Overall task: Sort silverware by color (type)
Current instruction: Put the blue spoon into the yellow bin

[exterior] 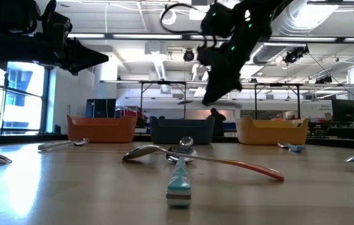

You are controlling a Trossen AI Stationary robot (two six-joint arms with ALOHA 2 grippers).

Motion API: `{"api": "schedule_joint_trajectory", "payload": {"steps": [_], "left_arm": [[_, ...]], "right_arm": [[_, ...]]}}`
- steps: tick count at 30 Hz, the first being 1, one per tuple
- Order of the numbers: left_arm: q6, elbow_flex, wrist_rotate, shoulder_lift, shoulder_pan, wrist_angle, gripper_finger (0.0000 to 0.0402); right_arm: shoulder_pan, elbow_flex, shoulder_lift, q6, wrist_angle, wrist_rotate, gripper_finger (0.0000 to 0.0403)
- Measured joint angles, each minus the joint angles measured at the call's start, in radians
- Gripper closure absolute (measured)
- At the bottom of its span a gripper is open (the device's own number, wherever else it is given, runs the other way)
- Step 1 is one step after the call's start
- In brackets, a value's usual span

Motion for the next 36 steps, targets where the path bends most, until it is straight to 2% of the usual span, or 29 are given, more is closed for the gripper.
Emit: {"api": "schedule_joint_trajectory", "payload": {"steps": [6,9,13,18,24,36], "left_arm": [[-0.018,0.000,0.007,0.000,0.000,0.001,0.0401],[-0.018,0.000,0.007,0.000,0.000,0.001,0.0401],[-0.018,0.000,0.008,0.000,0.000,0.003,0.0401],[-0.018,0.000,0.009,0.000,0.000,0.007,0.0401],[-0.017,0.000,0.009,0.000,0.000,0.009,0.0401],[-0.016,0.000,0.008,0.000,0.000,0.009,0.0401]], "right_arm": [[-0.144,0.000,-0.180,-0.054,-0.294,0.166,0.0383],[-0.265,-0.009,-0.227,-0.182,-0.372,0.177,0.0383],[-0.421,-0.025,-0.238,-0.371,-0.371,0.177,0.0383],[-0.594,-0.071,-0.192,-0.554,-0.331,0.115,0.0383],[-0.704,-0.090,-0.101,-0.638,-0.272,0.085,0.0382],[-0.737,-0.090,0.095,-0.724,-0.155,0.040,0.0382]]}}
